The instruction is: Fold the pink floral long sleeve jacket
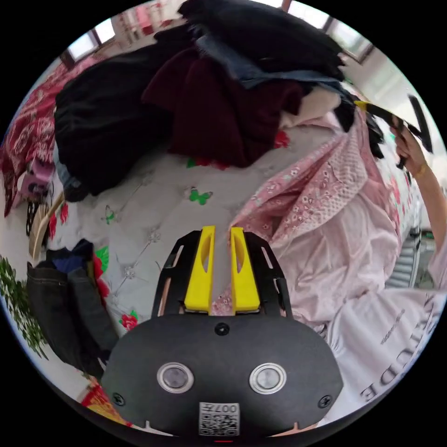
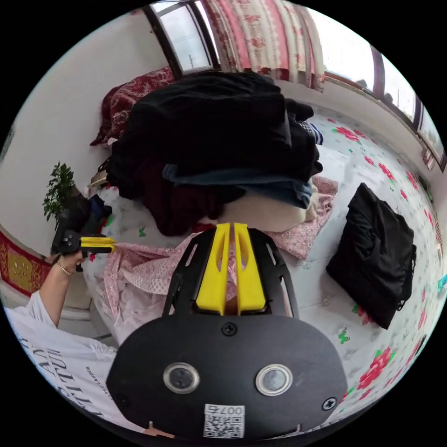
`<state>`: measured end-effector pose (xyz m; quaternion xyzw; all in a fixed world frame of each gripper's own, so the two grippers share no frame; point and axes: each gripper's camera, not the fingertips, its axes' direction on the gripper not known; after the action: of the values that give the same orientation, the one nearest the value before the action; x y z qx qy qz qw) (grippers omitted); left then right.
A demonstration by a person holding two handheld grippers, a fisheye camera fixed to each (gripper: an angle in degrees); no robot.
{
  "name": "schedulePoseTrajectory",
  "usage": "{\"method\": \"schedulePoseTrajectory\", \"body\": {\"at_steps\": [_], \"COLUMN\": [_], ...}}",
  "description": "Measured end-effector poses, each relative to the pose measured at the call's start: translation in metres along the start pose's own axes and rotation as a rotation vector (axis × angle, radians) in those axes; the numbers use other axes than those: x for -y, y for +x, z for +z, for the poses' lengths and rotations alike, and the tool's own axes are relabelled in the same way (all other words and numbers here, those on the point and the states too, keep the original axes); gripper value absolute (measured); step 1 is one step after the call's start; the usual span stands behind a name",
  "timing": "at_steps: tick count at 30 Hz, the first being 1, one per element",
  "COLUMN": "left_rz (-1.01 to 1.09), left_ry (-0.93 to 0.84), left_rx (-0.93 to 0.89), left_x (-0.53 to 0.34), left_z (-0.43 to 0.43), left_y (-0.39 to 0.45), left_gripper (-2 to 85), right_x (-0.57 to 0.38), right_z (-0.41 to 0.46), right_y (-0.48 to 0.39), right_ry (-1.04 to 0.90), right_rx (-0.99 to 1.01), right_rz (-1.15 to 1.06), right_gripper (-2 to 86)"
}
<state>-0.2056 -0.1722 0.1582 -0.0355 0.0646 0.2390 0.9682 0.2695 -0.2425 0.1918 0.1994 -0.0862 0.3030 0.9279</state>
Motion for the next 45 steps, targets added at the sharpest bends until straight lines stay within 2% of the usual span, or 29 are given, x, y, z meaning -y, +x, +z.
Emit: {"method": "schedulePoseTrajectory", "body": {"at_steps": [4,7,11,13,15,19,20,22,27,32,35,38,42,45], "left_rz": [-0.100,-0.073,-0.054,-0.056,-0.063,-0.043,-0.040,-0.002,-0.019,-0.088,-0.120,-0.123,-0.098,-0.091], "left_ry": [0.089,0.105,0.076,0.054,0.006,-0.114,-0.124,-0.101,-0.014,0.023,0.048,0.034,-0.049,-0.122], "left_rx": [-0.036,0.001,0.037,0.079,0.095,0.098,0.102,0.126,0.062,0.091,0.086,0.023,-0.041,0.015], "left_x": [-0.046,-0.098,-0.144,-0.154,-0.149,-0.118,-0.113,-0.102,-0.097,-0.121,-0.159,-0.206,-0.229,-0.228], "left_z": [0.005,0.013,0.028,0.044,0.067,0.097,0.093,0.063,0.013,0.004,-0.005,0.003,0.043,0.080], "left_y": [-0.009,0.017,0.051,0.066,0.070,0.071,0.070,0.072,0.067,0.065,0.059,0.053,0.058,0.073], "left_gripper": [8.2,8.3,9.2,9.1,8.1,3.4,2.9,1.5,2.6,4.8,6.6,10.1,13.2,11.3], "right_x": [-0.032,-0.105,-0.233,-0.277,-0.311,-0.316,-0.306,-0.281,-0.216,-0.217,-0.278,-0.372,-0.507,-0.572], "right_z": [-0.008,-0.033,-0.060,-0.065,-0.060,-0.026,-0.024,-0.044,-0.152,-0.159,-0.175,-0.178,-0.183,-0.194], "right_y": [0.018,0.043,0.114,0.135,0.144,0.144,0.147,0.156,0.192,0.181,0.130,0.084,0.059,0.062], "right_ry": [0.007,0.004,-0.138,-0.213,-0.272,-0.368,-0.368,-0.287,0.110,0.043,0.126,0.087,-0.066,-0.115], "right_rx": [0.043,-0.052,-0.302,-0.323,-0.264,-0.215,-0.257,-0.297,-0.402,-0.344,-0.307,-0.250,-0.314,-0.329], "right_rz": [0.068,0.071,0.224,0.266,0.276,0.274,0.293,0.312,0.480,0.483,0.448,0.478,0.695,0.849], "right_gripper": [3.0,4.4,7.0,7.9,7.8,3.6,1.9,1.0,2.6,5.6,6.8,8.0,9.3,9.8]}}
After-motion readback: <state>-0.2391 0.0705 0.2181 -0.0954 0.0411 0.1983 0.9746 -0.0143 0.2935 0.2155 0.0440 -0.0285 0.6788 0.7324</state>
